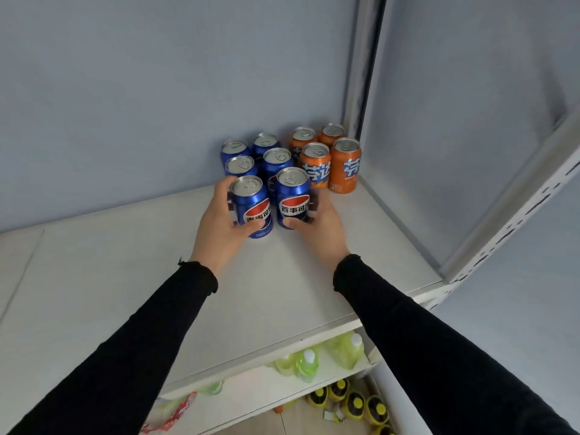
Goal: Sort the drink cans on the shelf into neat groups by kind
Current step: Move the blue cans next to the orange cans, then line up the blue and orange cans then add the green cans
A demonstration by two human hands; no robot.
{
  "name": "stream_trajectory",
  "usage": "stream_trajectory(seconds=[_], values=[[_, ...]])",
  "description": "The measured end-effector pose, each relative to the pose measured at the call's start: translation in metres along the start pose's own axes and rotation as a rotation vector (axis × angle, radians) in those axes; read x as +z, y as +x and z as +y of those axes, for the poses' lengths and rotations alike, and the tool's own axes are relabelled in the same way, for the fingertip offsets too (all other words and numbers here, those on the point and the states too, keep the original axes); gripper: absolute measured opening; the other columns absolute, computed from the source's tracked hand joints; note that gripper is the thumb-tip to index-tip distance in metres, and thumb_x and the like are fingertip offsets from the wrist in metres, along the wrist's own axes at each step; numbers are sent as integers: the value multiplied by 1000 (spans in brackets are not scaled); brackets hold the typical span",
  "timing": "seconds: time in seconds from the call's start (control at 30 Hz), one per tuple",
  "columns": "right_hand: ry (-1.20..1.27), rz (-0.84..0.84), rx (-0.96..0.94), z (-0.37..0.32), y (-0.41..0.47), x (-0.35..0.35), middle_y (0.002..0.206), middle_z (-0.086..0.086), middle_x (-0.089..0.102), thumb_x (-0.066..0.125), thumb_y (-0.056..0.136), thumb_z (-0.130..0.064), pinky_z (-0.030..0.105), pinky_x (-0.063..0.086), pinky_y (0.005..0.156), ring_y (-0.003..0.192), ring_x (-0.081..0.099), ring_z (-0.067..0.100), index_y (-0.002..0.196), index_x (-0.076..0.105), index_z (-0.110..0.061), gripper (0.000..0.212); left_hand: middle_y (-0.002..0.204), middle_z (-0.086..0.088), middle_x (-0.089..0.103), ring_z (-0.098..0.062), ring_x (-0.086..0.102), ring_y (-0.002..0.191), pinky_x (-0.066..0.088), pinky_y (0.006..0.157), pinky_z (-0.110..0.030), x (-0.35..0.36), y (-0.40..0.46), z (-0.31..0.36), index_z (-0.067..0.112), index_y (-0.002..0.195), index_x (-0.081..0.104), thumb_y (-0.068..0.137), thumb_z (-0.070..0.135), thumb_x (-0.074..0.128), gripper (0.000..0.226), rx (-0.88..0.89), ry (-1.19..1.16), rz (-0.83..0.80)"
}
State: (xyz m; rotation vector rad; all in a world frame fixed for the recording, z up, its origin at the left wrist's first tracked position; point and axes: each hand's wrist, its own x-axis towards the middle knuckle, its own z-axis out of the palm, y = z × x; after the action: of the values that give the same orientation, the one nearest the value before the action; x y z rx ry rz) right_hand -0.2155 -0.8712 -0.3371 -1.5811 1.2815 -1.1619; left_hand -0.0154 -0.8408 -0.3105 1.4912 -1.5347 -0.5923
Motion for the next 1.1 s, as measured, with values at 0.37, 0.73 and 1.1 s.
stream_trajectory(seconds=[0.37,0.73,1.1], values=[[-105,42,-23,1,0,12,138,-7,54,81,79,-31,43,50,103,123,54,15,141,39,-30,75,140,7,44,-14,53,123,59,91,-40,4,0,1,35,146,34,76,15,85,90,-17,-36,-3],[-462,37,-383,-49,-71,26,131,1,55,73,85,-26,34,47,94,116,49,19,129,52,-17,50,140,5,47,-13,43,128,38,105,-28,-50,-74,0,24,143,45,90,32,69,58,19,387,0],[-525,-356,-533,-109,-140,183,128,1,57,67,91,-34,43,47,94,114,53,24,131,55,-20,44,129,9,52,-12,44,123,30,98,-18,-226,-197,-56,27,126,60,90,36,67,39,-109,573,136]])
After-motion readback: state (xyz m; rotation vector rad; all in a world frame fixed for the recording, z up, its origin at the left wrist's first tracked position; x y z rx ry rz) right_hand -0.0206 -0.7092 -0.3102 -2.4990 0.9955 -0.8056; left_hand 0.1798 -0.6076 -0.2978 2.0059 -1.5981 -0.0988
